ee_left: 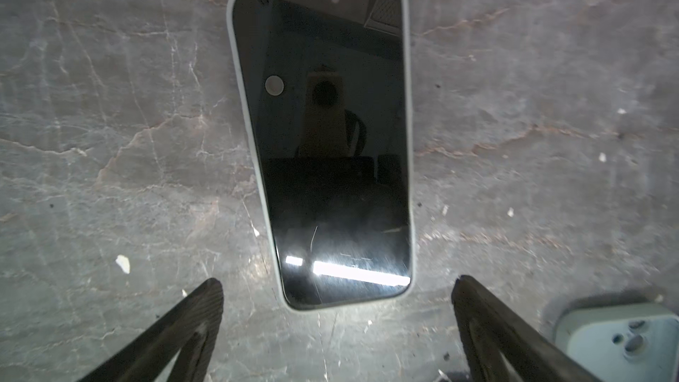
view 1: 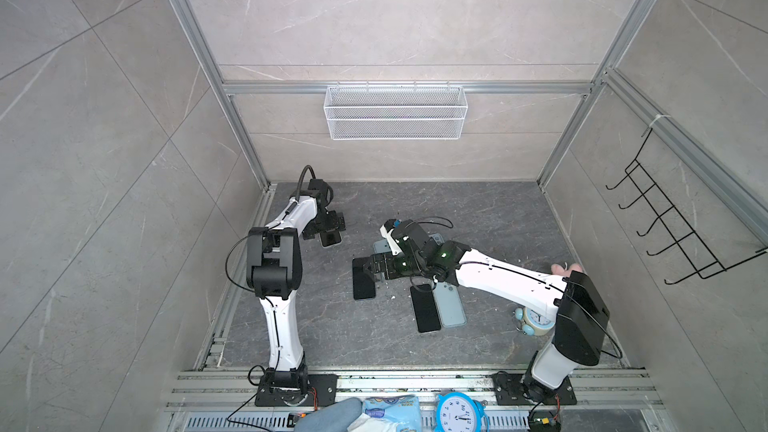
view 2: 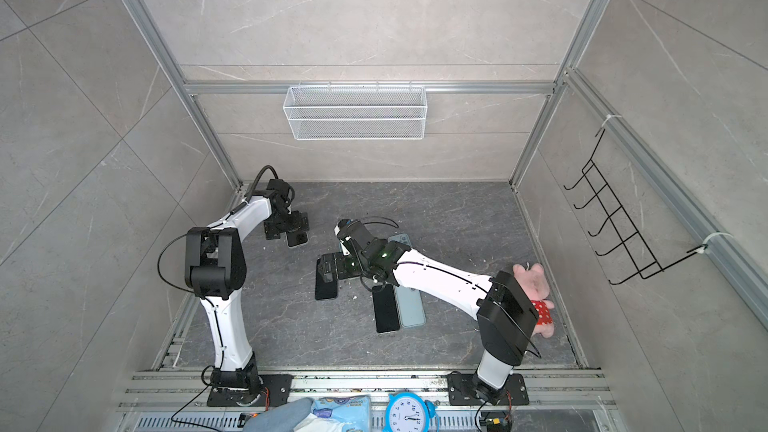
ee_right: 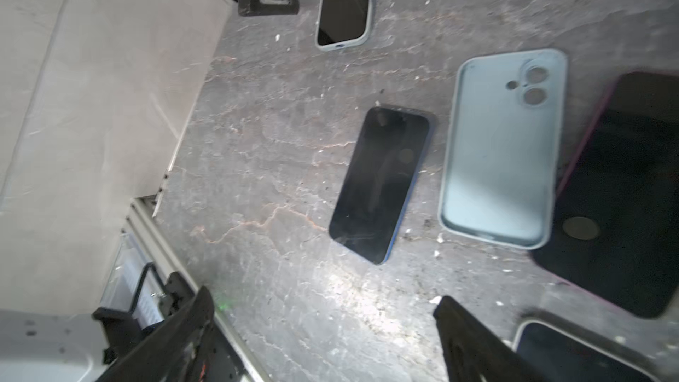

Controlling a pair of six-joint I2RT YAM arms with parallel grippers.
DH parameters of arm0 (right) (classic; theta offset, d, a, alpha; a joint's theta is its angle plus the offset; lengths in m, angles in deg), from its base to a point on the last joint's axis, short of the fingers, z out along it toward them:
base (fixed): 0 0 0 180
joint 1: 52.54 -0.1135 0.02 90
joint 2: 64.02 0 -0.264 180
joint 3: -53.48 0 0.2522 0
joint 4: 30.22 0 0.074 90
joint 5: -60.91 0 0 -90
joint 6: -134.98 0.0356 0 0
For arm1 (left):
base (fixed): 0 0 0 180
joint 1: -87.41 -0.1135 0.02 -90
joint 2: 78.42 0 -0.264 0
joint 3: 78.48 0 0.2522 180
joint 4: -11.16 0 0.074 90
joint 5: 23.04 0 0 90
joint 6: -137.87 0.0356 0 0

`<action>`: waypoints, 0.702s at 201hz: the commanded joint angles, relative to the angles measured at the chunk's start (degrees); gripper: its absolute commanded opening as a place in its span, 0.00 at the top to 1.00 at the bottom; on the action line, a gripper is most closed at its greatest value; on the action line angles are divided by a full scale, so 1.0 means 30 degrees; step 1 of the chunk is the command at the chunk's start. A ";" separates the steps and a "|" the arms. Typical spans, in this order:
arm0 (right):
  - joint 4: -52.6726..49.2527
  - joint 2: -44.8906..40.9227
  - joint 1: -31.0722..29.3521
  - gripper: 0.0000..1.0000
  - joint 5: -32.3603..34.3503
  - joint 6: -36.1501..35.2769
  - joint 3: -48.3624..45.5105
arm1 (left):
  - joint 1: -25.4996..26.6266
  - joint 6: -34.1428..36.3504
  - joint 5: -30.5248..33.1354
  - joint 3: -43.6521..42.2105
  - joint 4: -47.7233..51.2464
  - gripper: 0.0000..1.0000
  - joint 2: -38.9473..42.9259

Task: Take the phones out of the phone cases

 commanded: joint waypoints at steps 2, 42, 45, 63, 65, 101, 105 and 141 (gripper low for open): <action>-0.2542 0.1348 0.0801 0.05 0.2151 -0.0417 0.0630 | -0.0096 -0.0481 0.0221 0.0524 0.0187 0.00 -0.0071; -0.0819 0.3115 0.2189 0.08 0.1344 -0.0416 -0.0247 | -0.0073 -0.0343 -0.0323 0.0541 -0.0159 0.00 -0.0509; -0.0680 0.3249 0.2289 0.08 0.1198 -0.0411 -0.0273 | -0.0068 -0.0332 -0.0308 0.0541 -0.0173 0.00 -0.0539; 0.0078 0.3869 0.2597 0.09 0.0579 -0.0466 -0.0300 | -0.0068 -0.0269 0.0104 0.0719 0.0168 0.00 -0.0786; 0.0070 0.3953 0.2631 0.09 0.0622 -0.0452 -0.0271 | -0.0075 -0.0268 0.0150 0.0739 0.0226 0.00 -0.0819; 0.0484 0.5279 0.3020 0.11 0.0179 -0.0387 0.0003 | -0.0070 -0.0215 0.0206 0.0582 0.0327 0.00 -0.1188; 0.0583 0.5364 0.2999 0.11 0.0085 -0.0382 0.0022 | -0.0068 -0.0182 0.0245 0.0548 0.0351 0.00 -0.1217; 0.0903 0.6364 0.3020 0.14 -0.0524 -0.0287 0.0298 | -0.0068 -0.0165 0.0671 0.0409 0.0462 0.01 -0.1423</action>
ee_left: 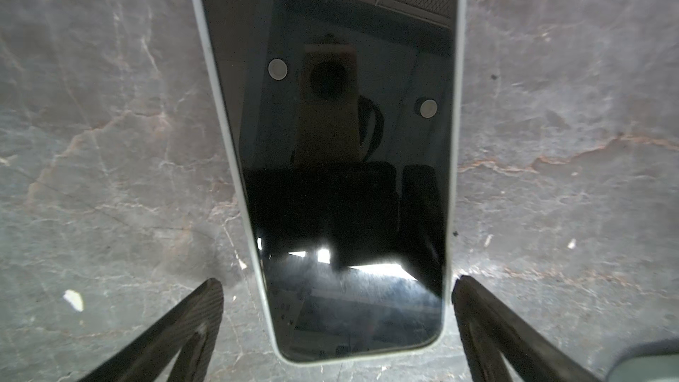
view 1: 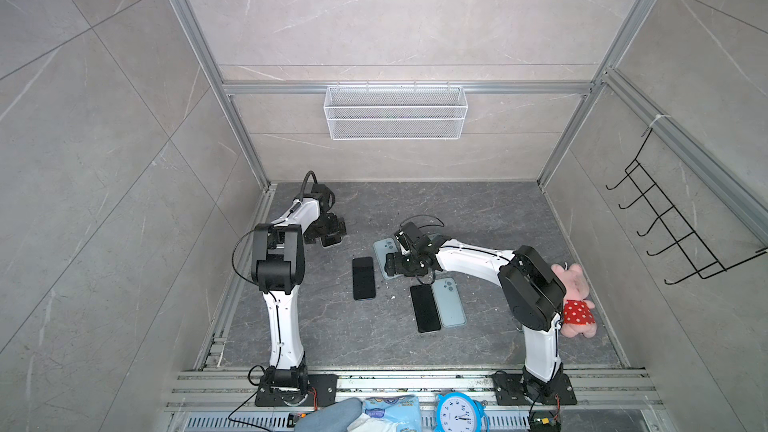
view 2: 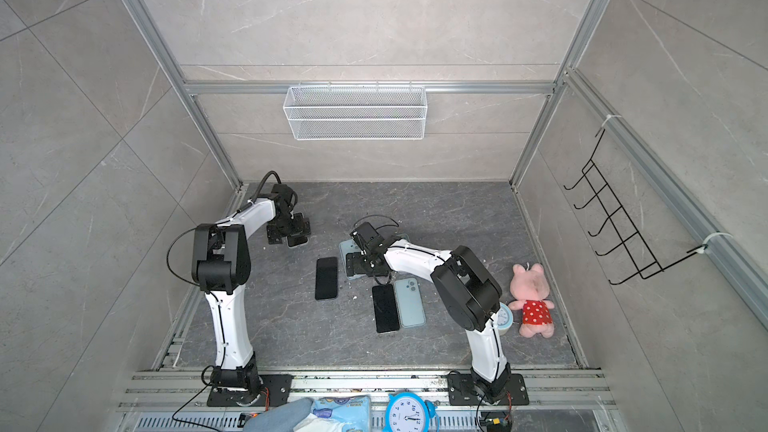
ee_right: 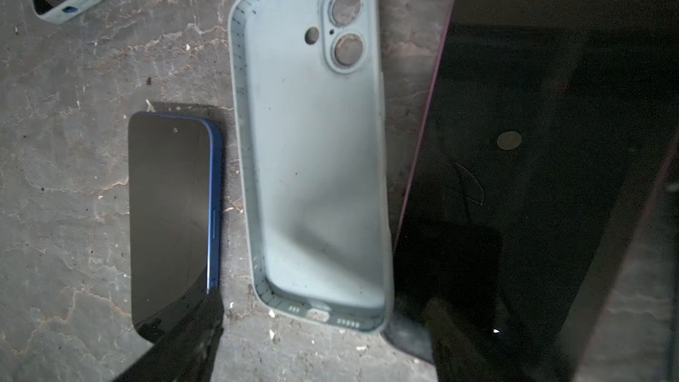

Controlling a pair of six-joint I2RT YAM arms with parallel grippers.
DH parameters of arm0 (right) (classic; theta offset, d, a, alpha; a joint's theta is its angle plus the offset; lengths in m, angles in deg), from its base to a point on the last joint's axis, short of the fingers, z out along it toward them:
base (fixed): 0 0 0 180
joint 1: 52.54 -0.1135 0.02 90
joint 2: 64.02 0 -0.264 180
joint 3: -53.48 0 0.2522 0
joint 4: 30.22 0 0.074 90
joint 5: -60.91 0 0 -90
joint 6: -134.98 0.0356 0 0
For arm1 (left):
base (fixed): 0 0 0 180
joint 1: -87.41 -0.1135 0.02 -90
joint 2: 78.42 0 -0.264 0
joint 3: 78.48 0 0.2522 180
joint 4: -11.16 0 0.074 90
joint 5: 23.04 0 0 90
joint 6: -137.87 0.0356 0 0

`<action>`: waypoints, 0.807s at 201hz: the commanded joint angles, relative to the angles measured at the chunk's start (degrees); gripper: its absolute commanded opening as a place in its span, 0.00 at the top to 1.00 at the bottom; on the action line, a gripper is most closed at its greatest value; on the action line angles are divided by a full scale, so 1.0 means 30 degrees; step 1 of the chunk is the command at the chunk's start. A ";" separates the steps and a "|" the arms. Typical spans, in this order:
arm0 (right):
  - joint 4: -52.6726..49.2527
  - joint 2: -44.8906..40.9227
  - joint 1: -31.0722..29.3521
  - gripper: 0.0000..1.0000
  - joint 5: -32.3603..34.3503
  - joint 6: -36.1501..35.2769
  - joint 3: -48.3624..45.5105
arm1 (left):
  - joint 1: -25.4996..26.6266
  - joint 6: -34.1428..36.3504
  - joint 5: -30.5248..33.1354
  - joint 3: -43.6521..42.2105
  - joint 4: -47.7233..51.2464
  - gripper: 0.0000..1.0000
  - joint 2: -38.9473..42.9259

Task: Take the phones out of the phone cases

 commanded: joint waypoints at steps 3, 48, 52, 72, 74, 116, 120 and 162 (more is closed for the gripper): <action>0.0550 0.0813 0.0043 0.14 -0.0774 -0.0174 0.0441 | -0.0031 -0.0054 0.0560 0.0325 0.0556 0.01 -0.0151; 0.1409 0.0902 -0.0119 0.16 -0.1581 0.0053 0.0238 | -0.0050 -0.0048 0.0999 0.0265 0.0383 0.02 -0.0259; 0.1521 0.0838 -0.0119 0.16 -0.1685 0.0055 0.0199 | -0.0034 -0.0075 0.0996 0.0197 0.0224 0.02 -0.0207; 0.1601 0.0682 -0.0200 0.16 -0.1933 -0.0007 0.0202 | -0.0031 -0.0119 0.0807 0.0107 -0.0190 0.02 -0.0104; 0.1606 0.0678 -0.0188 0.16 -0.1943 -0.0030 0.0196 | -0.0031 -0.0110 0.0795 0.0158 -0.0208 0.02 -0.0107; 0.0958 -0.0285 -0.0208 0.15 -0.0728 0.0099 0.0018 | 0.0072 -0.0145 0.0742 0.1053 -0.0033 0.03 -0.0663; 0.0888 -0.0404 -0.0187 0.15 -0.0663 0.0102 0.0044 | 0.0085 -0.0145 0.0828 0.1200 0.0103 0.04 -0.0783; 0.1018 -0.1648 -0.0217 0.14 -0.1010 -0.0052 -0.0216 | 0.0109 -0.0186 0.0974 0.1815 0.0498 0.16 -0.1622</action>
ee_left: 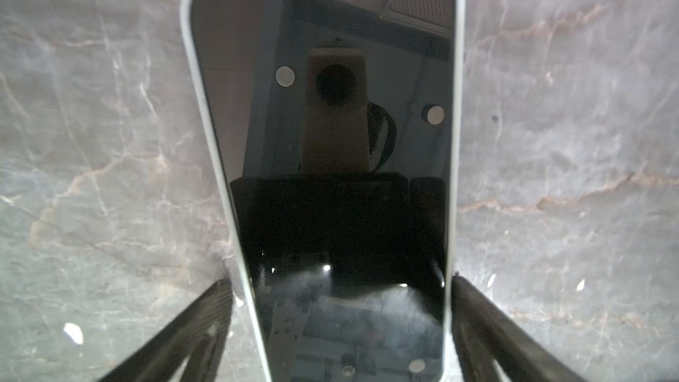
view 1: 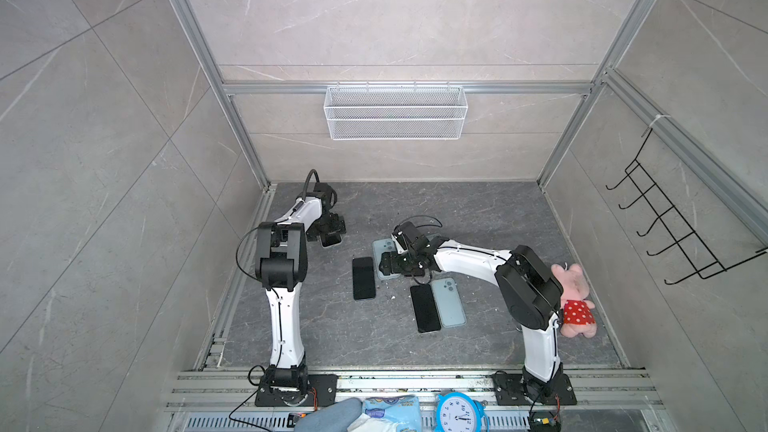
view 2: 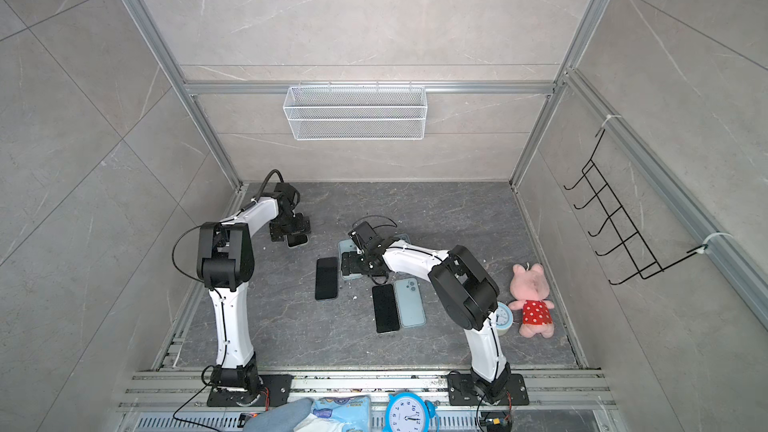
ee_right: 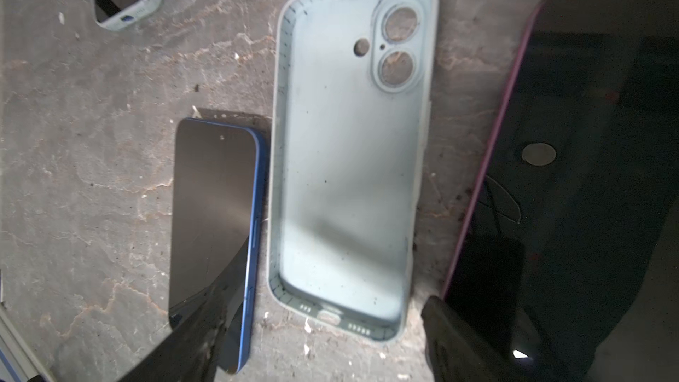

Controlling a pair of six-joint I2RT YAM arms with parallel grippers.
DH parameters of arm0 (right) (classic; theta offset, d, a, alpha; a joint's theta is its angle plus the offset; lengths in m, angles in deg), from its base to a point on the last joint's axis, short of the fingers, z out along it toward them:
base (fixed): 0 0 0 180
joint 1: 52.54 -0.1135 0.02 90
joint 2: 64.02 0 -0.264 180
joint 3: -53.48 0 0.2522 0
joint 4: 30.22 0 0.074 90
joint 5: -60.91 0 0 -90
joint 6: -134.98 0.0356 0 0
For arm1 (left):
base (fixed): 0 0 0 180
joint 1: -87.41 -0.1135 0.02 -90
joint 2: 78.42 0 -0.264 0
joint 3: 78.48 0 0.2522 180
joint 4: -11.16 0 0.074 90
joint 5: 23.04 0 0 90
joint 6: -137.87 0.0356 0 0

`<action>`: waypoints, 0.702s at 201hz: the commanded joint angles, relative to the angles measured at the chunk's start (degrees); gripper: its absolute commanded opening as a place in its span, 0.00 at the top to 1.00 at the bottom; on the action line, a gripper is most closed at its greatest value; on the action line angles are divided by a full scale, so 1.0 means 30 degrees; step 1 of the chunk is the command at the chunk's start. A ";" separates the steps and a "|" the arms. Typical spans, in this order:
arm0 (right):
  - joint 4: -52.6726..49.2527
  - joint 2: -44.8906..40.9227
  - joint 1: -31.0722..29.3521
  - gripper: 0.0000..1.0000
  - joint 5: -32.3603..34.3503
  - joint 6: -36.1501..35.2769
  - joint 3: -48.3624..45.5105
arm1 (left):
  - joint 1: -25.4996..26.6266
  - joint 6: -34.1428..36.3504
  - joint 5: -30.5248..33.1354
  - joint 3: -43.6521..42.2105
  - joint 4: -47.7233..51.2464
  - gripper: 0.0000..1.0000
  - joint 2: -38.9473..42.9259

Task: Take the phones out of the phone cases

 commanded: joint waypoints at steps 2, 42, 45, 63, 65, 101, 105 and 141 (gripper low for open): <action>-0.0188 -0.1372 -0.0112 0.14 0.0040 -0.0093 -0.0202 | -0.0039 -0.0164 0.0451 0.0584 0.0528 0.17 -0.0726; 0.0070 -0.0842 -0.0104 0.14 -0.0906 -0.0234 0.0387 | -0.0045 -0.0276 -0.0496 0.0203 0.0478 0.32 -0.0449; 0.0188 -0.0757 -0.0127 0.14 -0.1166 -0.0220 0.0498 | -0.0053 -0.0276 -0.0630 0.0097 0.0441 0.34 -0.0340; 0.1670 -0.0320 -0.0136 0.14 -0.3390 0.0038 0.0950 | -0.0082 -0.0242 -0.1851 -0.0917 -0.0113 0.41 0.0526; 0.1865 -0.0263 -0.0123 0.14 -0.3652 0.0098 0.0987 | -0.0063 -0.0209 -0.2092 -0.1051 -0.0204 0.42 0.0635; 0.3309 0.1509 -0.0359 0.14 -0.5870 0.0566 0.3296 | -0.0152 -0.0317 -0.5545 -0.3846 -0.1580 0.48 0.3046; 0.3274 0.1899 -0.0409 0.15 -0.6035 0.0667 0.3841 | -0.0151 -0.0385 -0.5776 -0.4091 -0.1646 0.48 0.3293; 0.2604 0.5178 -0.0634 0.22 -0.6559 0.1308 0.7712 | -0.0343 -0.0828 -0.7460 -0.5395 -0.1796 0.50 0.4670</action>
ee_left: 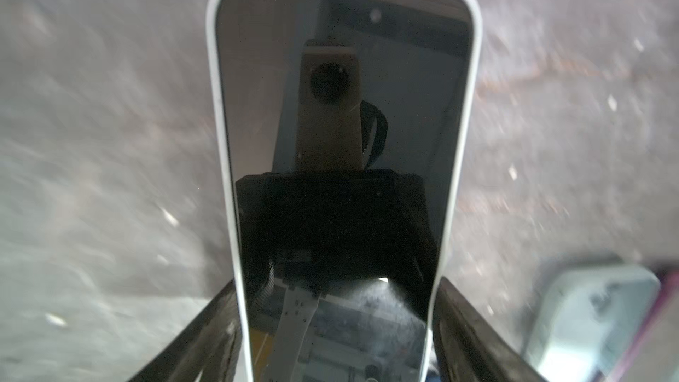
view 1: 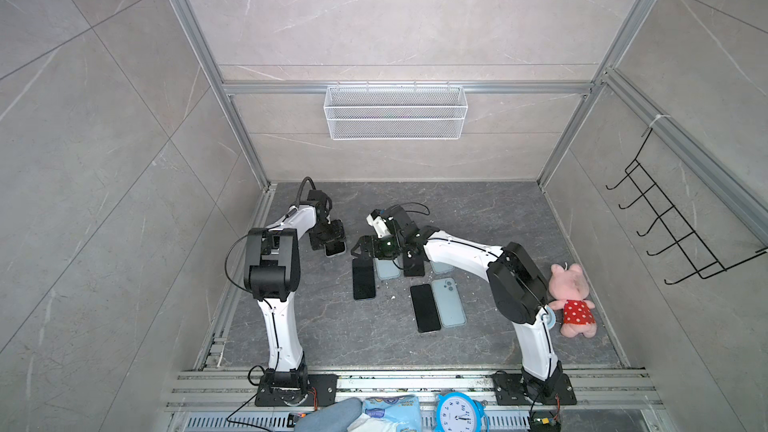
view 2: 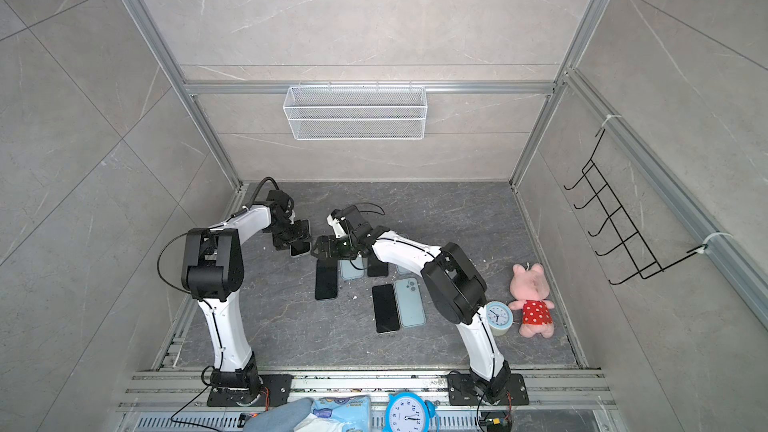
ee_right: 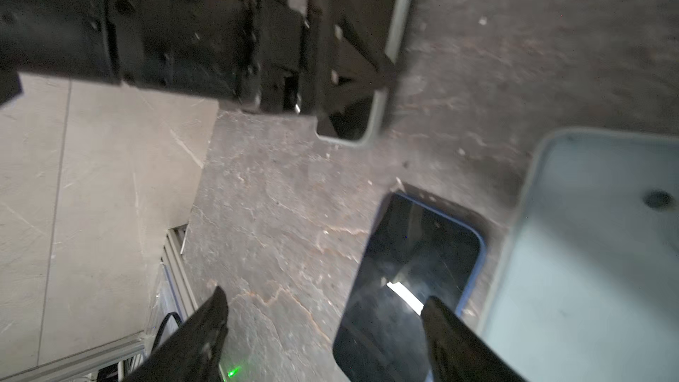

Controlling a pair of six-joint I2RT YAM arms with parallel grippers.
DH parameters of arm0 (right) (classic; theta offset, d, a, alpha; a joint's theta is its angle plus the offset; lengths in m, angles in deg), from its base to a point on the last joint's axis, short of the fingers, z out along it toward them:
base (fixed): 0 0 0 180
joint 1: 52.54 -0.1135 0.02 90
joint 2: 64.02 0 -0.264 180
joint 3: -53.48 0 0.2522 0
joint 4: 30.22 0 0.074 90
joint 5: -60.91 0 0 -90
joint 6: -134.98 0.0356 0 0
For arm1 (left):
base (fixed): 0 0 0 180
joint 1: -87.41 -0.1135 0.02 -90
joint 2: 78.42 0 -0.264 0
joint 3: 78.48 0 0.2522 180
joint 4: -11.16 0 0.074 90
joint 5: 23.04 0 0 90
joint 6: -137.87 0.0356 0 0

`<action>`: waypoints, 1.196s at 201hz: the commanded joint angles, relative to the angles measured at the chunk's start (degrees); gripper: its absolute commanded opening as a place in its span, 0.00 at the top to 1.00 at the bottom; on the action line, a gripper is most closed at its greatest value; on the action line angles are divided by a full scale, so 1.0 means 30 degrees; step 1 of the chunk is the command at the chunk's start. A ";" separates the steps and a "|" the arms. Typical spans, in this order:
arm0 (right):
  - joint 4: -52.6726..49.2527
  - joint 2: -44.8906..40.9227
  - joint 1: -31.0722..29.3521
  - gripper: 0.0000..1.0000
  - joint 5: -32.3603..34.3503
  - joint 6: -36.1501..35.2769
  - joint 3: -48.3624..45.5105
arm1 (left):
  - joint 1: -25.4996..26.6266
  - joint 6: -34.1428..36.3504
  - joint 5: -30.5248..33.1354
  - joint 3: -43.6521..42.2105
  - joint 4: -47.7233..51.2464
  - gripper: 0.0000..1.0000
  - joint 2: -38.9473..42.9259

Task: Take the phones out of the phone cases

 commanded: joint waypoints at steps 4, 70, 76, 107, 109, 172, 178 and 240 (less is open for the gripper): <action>-0.0061 0.2309 -0.0226 0.23 -0.0935 0.0588 0.2281 | -0.0146 -0.0468 -0.2699 -0.0568 -0.0110 0.50 0.1481; 0.0620 0.4790 -0.0546 0.46 -0.0883 0.1345 0.4181 | -0.0770 -0.0450 -0.4576 -0.1177 -0.0059 0.52 0.2210; 0.0515 0.4906 -0.0558 0.46 -0.0686 0.1370 0.4313 | -0.0764 -0.0454 -0.4688 -0.1158 -0.0060 0.53 0.2184; -0.0224 0.5668 -0.0561 0.52 0.0361 0.1515 0.5317 | -0.0764 -0.0241 -0.4983 -0.1155 -0.0017 0.55 0.2182; -0.0253 0.5692 -0.0549 0.53 0.0411 0.1532 0.5465 | -0.0764 -0.0236 -0.4998 -0.1185 -0.0013 0.55 0.2183; -0.1033 0.6466 -0.0551 0.89 0.1058 0.2219 0.7328 | -0.0764 -0.0641 -0.6076 -0.1950 -0.0861 0.58 0.3174; -0.0825 0.6003 -0.0542 0.92 0.1101 0.2271 0.6761 | -0.0764 -0.0714 -0.6284 -0.2078 -0.1086 0.57 0.3508; 0.1277 -0.1818 0.0276 1.00 0.1658 0.1576 -0.0631 | -0.0618 -0.3726 -0.7834 -0.5875 -0.6823 0.16 1.0024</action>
